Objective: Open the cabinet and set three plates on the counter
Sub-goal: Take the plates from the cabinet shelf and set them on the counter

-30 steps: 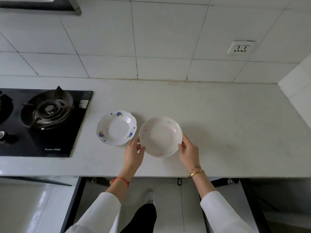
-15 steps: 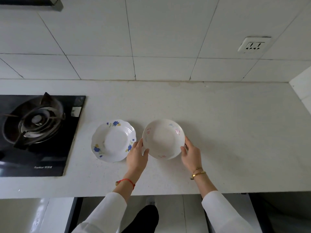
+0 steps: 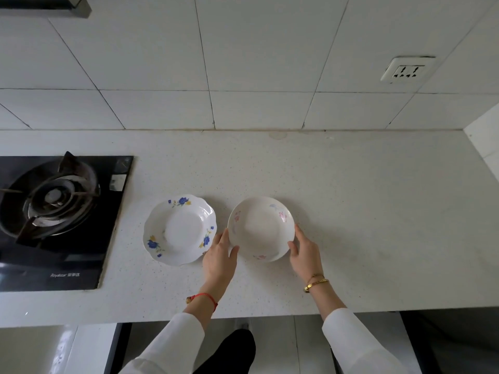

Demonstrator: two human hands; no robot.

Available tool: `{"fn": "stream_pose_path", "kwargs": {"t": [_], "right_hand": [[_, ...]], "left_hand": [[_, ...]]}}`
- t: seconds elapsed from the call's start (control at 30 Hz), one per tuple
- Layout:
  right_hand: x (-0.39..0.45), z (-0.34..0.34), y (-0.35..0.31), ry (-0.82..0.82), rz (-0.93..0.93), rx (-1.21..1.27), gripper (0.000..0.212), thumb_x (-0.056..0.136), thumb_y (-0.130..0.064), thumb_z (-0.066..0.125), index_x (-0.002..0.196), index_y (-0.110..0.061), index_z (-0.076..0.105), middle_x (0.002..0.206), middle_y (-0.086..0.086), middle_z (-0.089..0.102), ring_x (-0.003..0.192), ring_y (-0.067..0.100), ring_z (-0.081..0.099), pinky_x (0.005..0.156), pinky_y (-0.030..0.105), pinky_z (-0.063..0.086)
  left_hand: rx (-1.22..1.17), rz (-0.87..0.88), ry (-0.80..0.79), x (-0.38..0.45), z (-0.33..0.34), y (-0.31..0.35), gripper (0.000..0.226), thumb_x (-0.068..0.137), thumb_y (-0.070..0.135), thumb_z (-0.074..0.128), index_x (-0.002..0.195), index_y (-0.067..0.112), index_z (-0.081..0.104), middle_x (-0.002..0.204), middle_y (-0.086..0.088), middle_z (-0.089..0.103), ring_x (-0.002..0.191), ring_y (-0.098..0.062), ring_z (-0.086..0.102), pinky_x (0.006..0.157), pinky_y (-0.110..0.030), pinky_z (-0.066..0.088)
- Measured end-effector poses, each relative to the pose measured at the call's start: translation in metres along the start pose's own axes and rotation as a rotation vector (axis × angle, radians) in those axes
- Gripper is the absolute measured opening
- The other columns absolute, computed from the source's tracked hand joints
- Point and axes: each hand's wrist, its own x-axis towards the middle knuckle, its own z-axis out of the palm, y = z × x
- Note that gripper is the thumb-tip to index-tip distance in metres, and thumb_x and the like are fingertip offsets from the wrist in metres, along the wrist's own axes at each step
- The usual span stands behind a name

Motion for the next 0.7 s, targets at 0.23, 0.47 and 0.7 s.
{"fn": "stream_pose_path", "kwargs": {"t": [0.23, 0.47, 0.7], "right_hand": [[-0.002, -0.003, 0.000, -0.048, 0.023, -0.034, 0.058, 0.098, -0.019, 0.051, 0.150, -0.011, 0.028, 0.132, 0.013, 0.061, 0.116, 0.029, 0.060, 0.097, 0.037, 0.052], [-0.007, -0.011, -0.001, -0.047, 0.021, -0.141, 0.065, 0.099, -0.033, 0.046, 0.153, -0.011, 0.015, 0.161, 0.009, 0.018, 0.150, 0.026, 0.013, 0.122, 0.038, 0.020], [-0.020, -0.031, -0.009, 0.109, -0.139, -0.236, 0.059, 0.099, -0.032, 0.046, 0.150, -0.010, 0.026, 0.159, 0.010, 0.025, 0.150, 0.030, 0.013, 0.122, 0.045, 0.019]], "left_hand": [[0.033, -0.006, -0.007, -0.003, -0.003, 0.003, 0.060, 0.097, 0.032, 0.053, 0.150, 0.017, 0.030, 0.146, -0.004, 0.047, 0.128, -0.025, 0.052, 0.090, -0.039, 0.055], [0.032, 0.180, 0.088, -0.006, -0.023, 0.005, 0.059, 0.095, 0.031, 0.056, 0.147, 0.014, 0.035, 0.145, -0.005, 0.047, 0.131, -0.025, 0.049, 0.096, -0.041, 0.051], [0.159, 0.402, 0.174, -0.011, -0.042, -0.003, 0.056, 0.093, 0.029, 0.059, 0.144, 0.010, 0.042, 0.148, -0.010, 0.044, 0.144, -0.027, 0.033, 0.121, -0.041, 0.021]]}}
